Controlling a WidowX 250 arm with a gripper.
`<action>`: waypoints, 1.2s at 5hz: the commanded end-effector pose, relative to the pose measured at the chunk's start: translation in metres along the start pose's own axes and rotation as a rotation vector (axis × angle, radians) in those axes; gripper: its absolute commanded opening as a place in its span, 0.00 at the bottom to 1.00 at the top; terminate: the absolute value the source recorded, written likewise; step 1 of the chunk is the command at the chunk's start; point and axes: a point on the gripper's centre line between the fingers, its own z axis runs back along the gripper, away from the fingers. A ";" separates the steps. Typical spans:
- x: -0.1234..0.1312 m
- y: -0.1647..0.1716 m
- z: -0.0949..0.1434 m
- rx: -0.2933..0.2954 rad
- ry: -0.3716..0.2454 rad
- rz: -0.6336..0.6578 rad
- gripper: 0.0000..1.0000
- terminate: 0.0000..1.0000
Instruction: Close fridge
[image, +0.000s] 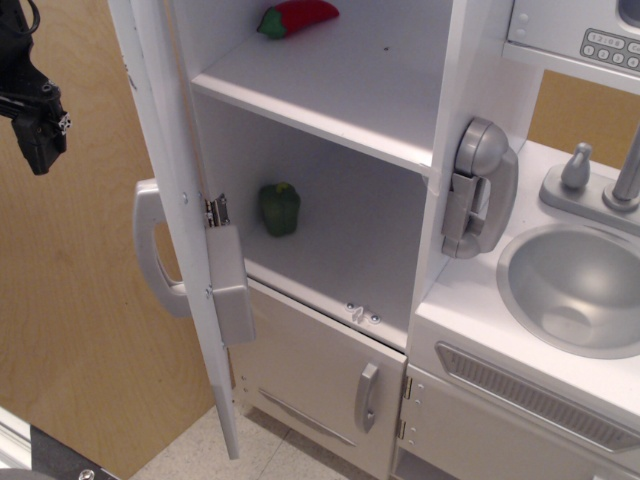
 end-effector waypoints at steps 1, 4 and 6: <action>0.000 0.000 0.000 0.000 0.000 0.000 1.00 0.00; 0.032 -0.039 0.013 -0.077 0.037 -0.208 1.00 0.00; 0.044 -0.073 0.016 -0.086 0.070 -0.247 1.00 0.00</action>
